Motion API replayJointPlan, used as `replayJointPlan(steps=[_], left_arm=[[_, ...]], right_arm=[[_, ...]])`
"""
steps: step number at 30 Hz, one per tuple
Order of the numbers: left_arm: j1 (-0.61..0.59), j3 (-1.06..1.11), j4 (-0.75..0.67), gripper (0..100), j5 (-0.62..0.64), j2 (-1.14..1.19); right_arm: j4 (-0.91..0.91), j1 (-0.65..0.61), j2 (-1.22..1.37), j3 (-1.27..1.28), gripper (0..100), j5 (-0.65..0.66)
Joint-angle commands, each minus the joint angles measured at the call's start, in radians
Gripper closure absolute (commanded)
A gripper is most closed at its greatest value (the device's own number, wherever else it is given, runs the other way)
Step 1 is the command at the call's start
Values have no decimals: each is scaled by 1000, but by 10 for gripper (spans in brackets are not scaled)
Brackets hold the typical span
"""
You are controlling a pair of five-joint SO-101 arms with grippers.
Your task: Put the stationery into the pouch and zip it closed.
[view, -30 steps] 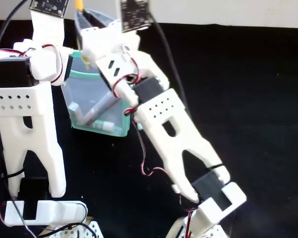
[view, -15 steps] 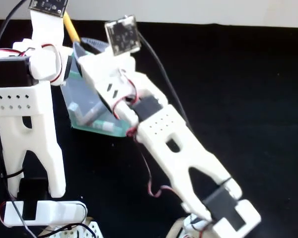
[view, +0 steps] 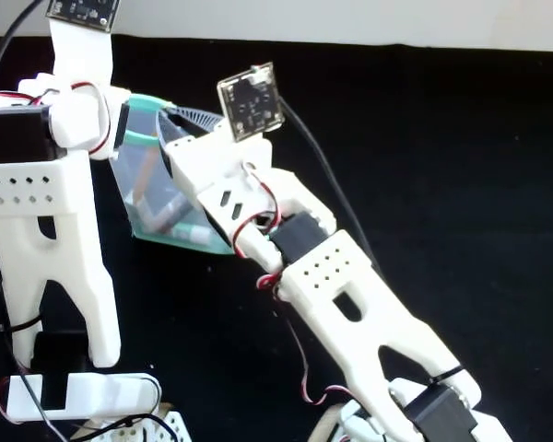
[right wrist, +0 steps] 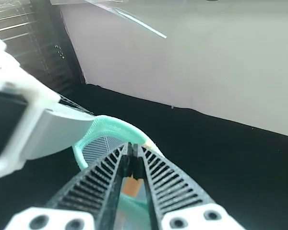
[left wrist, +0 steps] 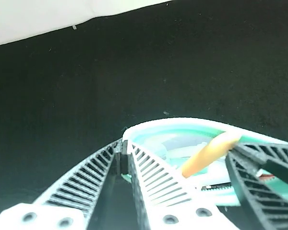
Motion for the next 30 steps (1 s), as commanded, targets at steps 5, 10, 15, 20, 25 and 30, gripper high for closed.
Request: replayJointPlan(steps=[5, 10, 15, 20, 25, 30], left_arm=[[-7, 35, 2, 993, -9, 19], [-7, 35, 2, 993, -9, 19], [58, 36, 9, 993, -8, 19], [174, 36, 9, 993, -49, 19], [216, 42, 2, 993, -57, 18], [58, -50, 5, 993, -9, 18]], right_arm=[[-8, 61, -96, -12, 739, 2], [77, 119, -131, -147, 735, 2], [251, 222, -137, -249, 735, 2], [363, 351, -137, -249, 735, 2], [472, 409, -139, -202, 735, 2], [483, 409, -139, -70, 735, 2]])
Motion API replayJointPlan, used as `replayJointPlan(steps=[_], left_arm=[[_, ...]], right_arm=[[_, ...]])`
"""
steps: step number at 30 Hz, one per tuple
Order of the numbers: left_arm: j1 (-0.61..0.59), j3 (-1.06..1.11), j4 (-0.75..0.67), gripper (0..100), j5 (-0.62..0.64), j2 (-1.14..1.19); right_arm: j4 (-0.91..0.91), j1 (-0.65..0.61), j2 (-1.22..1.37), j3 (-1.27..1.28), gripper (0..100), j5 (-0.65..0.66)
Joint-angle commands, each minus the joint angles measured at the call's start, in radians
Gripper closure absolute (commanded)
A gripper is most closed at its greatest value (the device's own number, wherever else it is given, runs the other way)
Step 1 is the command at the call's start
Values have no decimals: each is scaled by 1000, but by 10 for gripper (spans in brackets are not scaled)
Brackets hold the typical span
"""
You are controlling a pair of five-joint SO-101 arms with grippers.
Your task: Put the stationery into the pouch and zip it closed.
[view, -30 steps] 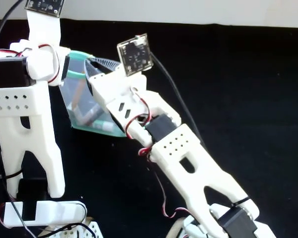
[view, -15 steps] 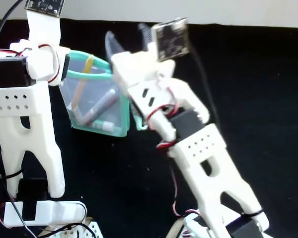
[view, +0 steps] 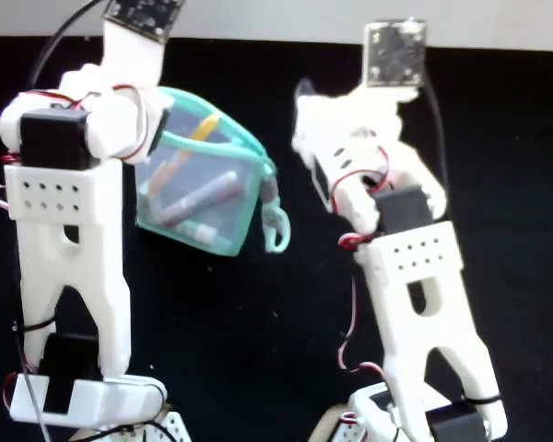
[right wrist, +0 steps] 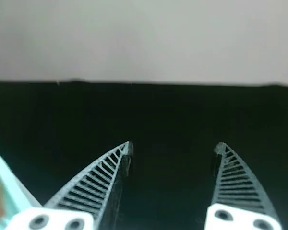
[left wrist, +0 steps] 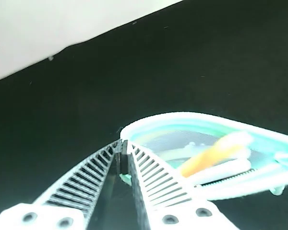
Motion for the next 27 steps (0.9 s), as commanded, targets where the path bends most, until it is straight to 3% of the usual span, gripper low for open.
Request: replayJointPlan(steps=[1, 13, 21, 27], left_arm=[[-65, -42, 18, 993, 38, 16], [58, -200, 92, 993, 37, 19], [87, 10, 46, 993, 35, 71], [131, 22, 52, 993, 37, 127]], right_arm=[[2, 10, -38, 41, 735, 2], [4, 7, -38, 84, 735, 2], [13, 12, -65, 125, 735, 3], [133, 30, -154, 125, 735, 8]])
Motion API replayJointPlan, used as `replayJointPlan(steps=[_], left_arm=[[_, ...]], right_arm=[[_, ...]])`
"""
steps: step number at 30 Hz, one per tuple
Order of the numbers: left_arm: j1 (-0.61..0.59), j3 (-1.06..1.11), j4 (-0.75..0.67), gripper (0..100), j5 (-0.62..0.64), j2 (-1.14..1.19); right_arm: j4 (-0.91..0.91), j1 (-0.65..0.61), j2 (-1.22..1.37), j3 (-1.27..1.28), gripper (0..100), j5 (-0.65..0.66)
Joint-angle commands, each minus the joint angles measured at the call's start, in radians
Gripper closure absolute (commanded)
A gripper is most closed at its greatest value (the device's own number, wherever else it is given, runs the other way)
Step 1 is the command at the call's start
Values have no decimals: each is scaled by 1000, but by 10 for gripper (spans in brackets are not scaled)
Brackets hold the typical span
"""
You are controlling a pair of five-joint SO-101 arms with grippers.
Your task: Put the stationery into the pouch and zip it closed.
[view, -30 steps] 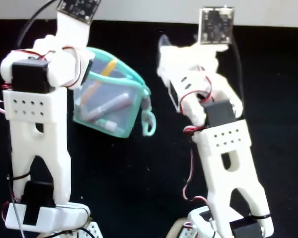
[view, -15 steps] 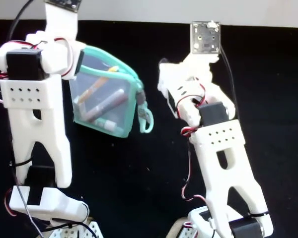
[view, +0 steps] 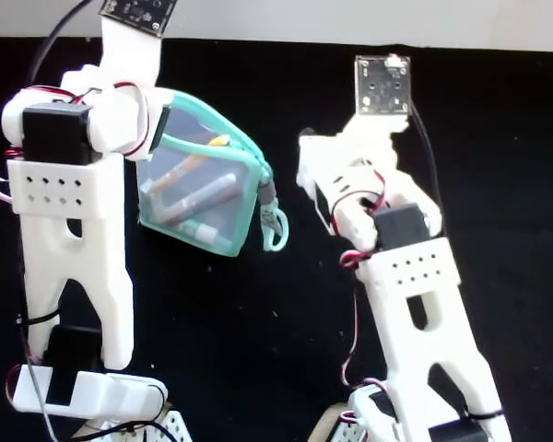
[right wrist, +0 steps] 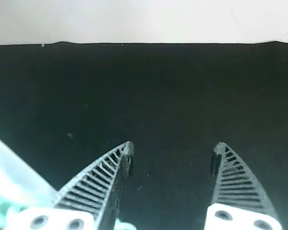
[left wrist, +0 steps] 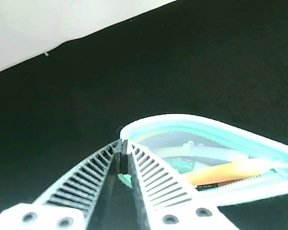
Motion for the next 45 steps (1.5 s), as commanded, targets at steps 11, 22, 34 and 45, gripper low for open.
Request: replayJointPlan(steps=[11, 22, 34, 45], left_arm=[[62, 61, 8, 993, 8, 70], [62, 65, 11, 993, 6, 73], [2, 67, 8, 993, 6, 74], [2, 67, 8, 993, 6, 76]], right_arm=[[366, 50, -180, 137, 733, 255], [-96, 31, -213, 618, 732, 358], [-257, -31, -182, 676, 732, 198], [-254, -107, -182, 680, 732, 31]])
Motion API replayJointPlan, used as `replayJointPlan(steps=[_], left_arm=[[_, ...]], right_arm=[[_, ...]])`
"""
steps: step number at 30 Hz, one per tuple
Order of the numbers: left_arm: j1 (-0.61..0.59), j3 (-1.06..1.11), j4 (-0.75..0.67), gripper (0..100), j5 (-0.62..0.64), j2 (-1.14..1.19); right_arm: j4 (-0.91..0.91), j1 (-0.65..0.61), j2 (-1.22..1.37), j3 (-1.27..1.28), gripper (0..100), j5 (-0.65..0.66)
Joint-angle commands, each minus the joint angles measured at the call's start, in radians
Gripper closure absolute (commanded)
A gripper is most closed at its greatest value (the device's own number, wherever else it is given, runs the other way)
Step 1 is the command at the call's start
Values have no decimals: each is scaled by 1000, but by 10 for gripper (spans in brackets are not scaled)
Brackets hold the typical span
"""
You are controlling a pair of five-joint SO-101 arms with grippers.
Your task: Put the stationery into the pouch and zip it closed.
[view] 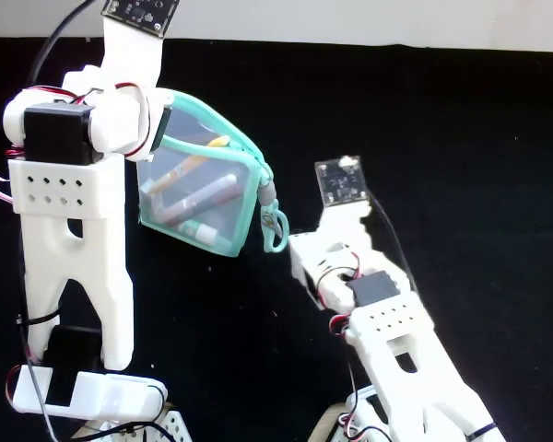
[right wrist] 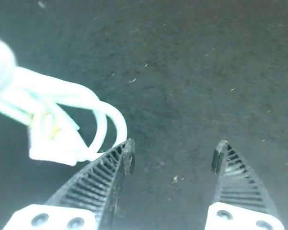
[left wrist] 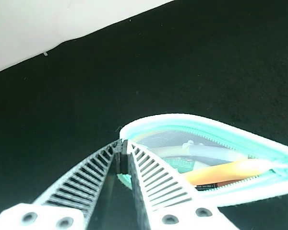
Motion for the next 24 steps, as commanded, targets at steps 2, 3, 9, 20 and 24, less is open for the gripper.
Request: replayJointPlan(steps=[2, 3, 9, 20, 24], left_arm=[[7, 64, 9, 993, 6, 70], [7, 64, 9, 993, 6, 70], [7, 64, 9, 993, 6, 70], [8, 64, 15, 993, 6, 70], [8, 64, 15, 993, 6, 70]], right_arm=[[-15, -42, 2, -1, 732, -61], [-15, -54, 2, 2, 732, -72], [-21, -87, 2, 28, 732, -75], [-305, -85, 139, 35, 732, -26], [-392, -84, 223, 30, 732, 54]])
